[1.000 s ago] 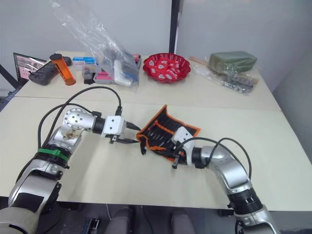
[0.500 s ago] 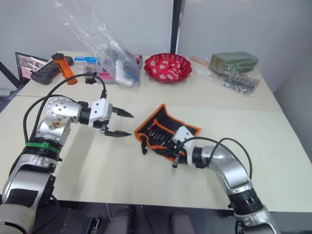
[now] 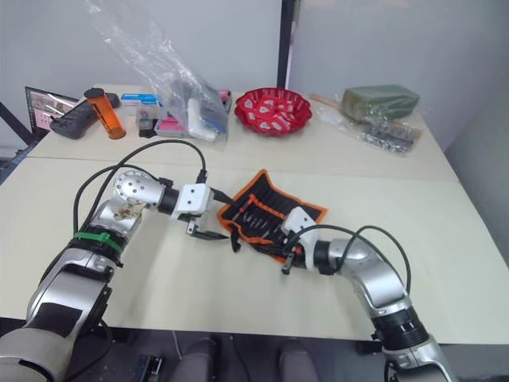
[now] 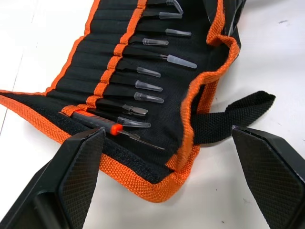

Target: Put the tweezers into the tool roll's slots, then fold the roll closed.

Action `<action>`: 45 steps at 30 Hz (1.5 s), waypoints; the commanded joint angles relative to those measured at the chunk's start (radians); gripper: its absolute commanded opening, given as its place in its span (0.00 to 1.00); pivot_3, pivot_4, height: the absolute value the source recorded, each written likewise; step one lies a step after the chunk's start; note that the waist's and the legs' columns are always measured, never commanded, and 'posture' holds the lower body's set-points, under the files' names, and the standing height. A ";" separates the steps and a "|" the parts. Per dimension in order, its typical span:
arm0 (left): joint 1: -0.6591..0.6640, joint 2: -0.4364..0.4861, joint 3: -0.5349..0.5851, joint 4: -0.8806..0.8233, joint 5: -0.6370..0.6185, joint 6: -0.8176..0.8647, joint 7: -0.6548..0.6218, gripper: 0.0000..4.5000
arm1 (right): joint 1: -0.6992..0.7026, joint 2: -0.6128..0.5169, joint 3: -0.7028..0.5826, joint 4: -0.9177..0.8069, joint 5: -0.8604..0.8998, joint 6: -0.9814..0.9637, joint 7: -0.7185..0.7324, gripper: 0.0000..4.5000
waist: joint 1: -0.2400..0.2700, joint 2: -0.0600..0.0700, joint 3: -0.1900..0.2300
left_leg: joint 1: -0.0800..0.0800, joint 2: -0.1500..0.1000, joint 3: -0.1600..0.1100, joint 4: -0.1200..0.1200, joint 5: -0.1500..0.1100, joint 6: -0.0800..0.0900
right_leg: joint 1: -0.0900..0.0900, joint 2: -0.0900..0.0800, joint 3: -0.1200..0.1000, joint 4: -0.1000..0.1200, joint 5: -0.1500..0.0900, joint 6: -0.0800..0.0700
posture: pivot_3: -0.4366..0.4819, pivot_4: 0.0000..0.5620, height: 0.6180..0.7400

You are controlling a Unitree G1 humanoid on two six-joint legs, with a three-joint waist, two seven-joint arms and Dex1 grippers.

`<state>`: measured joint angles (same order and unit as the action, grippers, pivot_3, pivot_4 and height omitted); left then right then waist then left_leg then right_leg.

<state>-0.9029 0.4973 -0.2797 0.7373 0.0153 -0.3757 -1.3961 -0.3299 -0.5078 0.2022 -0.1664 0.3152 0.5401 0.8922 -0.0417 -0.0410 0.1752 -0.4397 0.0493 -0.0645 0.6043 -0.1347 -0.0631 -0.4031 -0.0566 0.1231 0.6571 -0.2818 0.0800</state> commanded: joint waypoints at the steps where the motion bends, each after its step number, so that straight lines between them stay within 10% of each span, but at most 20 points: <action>1: -0.023 -0.016 0.011 -0.007 -0.020 -0.012 -0.014 0.76 | 0.009 -0.012 -0.026 -0.033 -0.001 -0.021 -0.009 0.00 | 0.000 0.000 0.000 | 0.000 0.000 0.000 0.000 0.000 0.000 | 0.000 0.000 0.000 0.000 0.000 0.000 | 0.48 0.27 1.00; 11: 0.002 -0.005 0.015 0.043 0.032 -0.056 0.056 0.01 | -0.019 0.014 -0.018 0.004 -0.010 -0.049 -0.034 0.00 | -0.004 0.000 0.000 | 0.000 0.000 -0.001 0.002 0.000 0.000 | 0.000 0.000 0.000 0.002 0.000 0.000 | 0.48 0.27 1.00; 34: 0.554 0.265 0.210 -0.786 -0.201 0.562 0.163 0.00 | -0.327 0.181 0.040 0.513 -0.162 -0.402 0.001 0.00 | -0.030 0.002 0.001 | 0.001 0.001 -0.002 0.001 0.000 0.000 | -0.001 0.001 -0.001 0.007 0.002 -0.005 | 0.48 0.27 1.00; 45: 0.647 0.360 0.264 -0.897 -0.238 0.618 0.199 0.00 | -0.216 0.106 0.042 0.322 -0.093 -0.289 0.127 0.00 | -0.026 0.002 0.001 | 0.001 0.001 -0.002 0.001 0.000 0.000 | -0.001 0.001 -0.001 0.007 0.001 -0.006 | 0.48 0.27 1.00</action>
<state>-0.2673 0.8223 -0.0737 -0.1345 -0.2041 0.2417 -1.1898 -0.5525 -0.3606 0.2906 0.1992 0.2153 0.2184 1.0236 -0.0677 -0.0386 0.1767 -0.4386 0.0503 -0.0666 0.6051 -0.1347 -0.0633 -0.4044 -0.0556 0.1222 0.6641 -0.2806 0.0737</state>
